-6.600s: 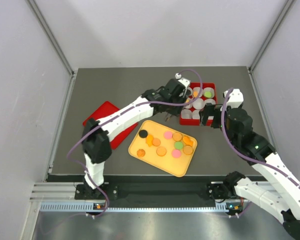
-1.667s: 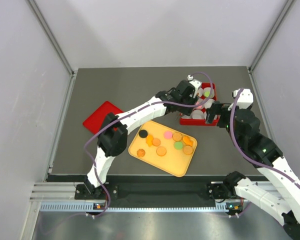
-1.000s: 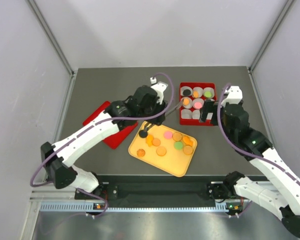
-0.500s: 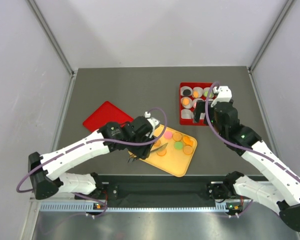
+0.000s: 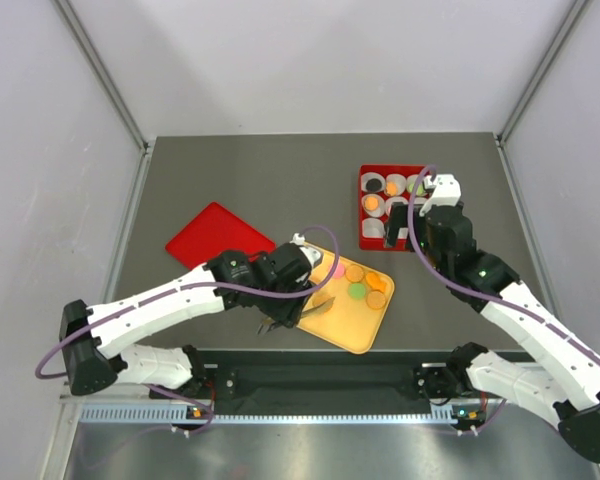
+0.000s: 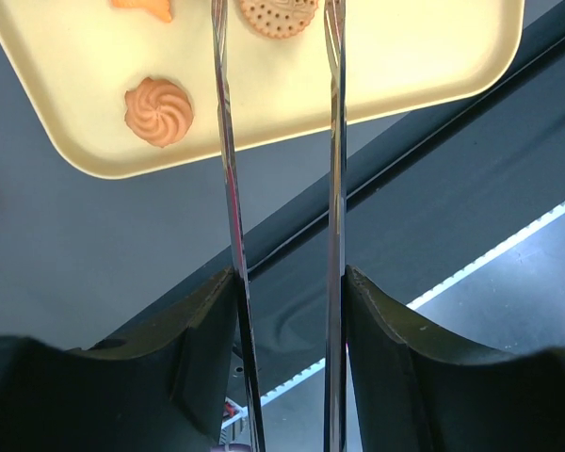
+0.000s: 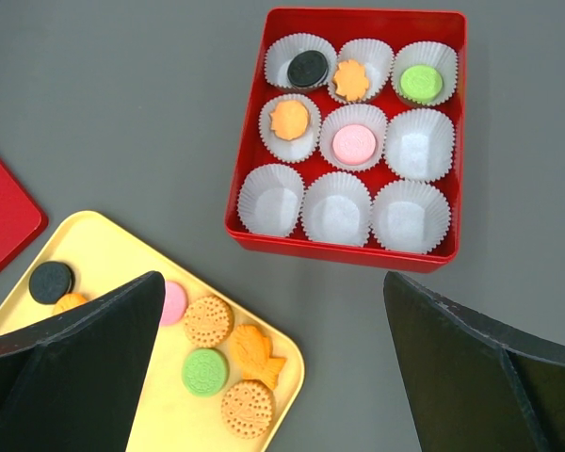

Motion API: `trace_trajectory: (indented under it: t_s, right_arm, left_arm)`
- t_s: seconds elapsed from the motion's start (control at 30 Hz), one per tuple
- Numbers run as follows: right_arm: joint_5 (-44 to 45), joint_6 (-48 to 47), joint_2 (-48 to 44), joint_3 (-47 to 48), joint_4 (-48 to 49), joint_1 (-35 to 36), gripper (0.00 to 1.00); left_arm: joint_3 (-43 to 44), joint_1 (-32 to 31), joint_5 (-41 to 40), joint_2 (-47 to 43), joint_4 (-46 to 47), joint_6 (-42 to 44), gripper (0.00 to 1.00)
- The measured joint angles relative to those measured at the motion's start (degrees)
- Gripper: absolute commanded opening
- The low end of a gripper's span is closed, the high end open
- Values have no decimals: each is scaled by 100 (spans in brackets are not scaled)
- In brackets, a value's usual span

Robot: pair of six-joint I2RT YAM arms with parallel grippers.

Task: Pack the cookies

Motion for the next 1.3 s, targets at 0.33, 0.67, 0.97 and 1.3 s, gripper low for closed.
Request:
trace_trajectory:
  t_s: [0.33,0.67,0.97,1.3]
  right_arm:
    - [4,-7,-81,-33,-2,0,100]
    - [4,-15,-101,-35,0,0,100]
    - [4,-17,-114,-35,-2,0,100]
    - [83,-61,-319,-22,-74,0,100]
  left_arm:
    - [-22,-87,-81,387,103,-11,52]
    - [-24,-177,-125,581,210,4,43]
    - [249,-181,-153,601,83,105,38]
    - [1537,-155,-616,885,304,256,38]
